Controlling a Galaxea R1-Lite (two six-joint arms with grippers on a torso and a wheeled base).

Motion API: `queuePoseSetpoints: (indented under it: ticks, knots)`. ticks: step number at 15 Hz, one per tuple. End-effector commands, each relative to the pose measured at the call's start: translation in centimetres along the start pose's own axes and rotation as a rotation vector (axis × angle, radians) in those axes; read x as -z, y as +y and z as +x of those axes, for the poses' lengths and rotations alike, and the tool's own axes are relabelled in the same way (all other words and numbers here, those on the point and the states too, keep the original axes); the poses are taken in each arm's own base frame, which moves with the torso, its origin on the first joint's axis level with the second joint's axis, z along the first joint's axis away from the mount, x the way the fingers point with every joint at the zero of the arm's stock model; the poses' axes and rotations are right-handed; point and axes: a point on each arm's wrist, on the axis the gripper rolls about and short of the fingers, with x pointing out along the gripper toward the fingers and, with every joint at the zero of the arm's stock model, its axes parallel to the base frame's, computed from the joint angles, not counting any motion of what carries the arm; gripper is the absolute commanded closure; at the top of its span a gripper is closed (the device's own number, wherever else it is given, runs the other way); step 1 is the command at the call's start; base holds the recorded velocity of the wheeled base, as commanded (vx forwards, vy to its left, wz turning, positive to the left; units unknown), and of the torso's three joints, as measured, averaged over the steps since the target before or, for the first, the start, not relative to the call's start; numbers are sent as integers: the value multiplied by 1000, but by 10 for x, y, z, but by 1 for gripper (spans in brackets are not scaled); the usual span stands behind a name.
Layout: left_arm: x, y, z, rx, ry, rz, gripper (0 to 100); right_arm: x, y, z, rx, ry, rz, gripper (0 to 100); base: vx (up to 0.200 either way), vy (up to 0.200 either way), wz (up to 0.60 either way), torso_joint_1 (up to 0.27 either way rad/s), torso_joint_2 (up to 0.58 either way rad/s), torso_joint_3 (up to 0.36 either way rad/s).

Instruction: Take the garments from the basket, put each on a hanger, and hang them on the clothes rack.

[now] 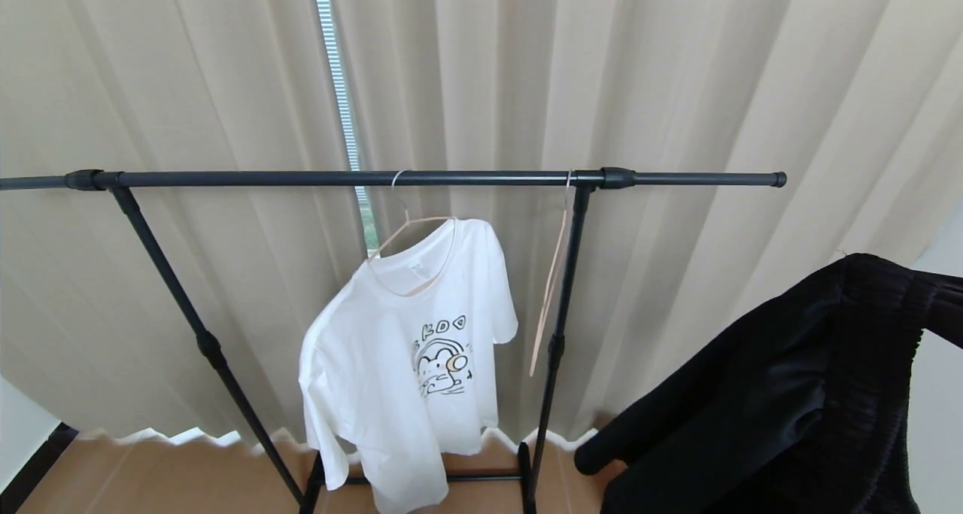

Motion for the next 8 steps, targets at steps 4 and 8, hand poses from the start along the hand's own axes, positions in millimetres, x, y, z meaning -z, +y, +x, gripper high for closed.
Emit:
queuePoseSetpoints:
  ticks: [4, 8]
  knots:
    - [0, 0, 0, 0, 1, -1, 0, 2, 0, -2, -1, -1, 0, 100, -200, 0, 0, -2, 2, 4]
    - [0, 0, 0, -3, 0, -1, 0, 5, 1, 3, -7, 21, -5, 100, -50, 0, 0, 1, 1, 3]
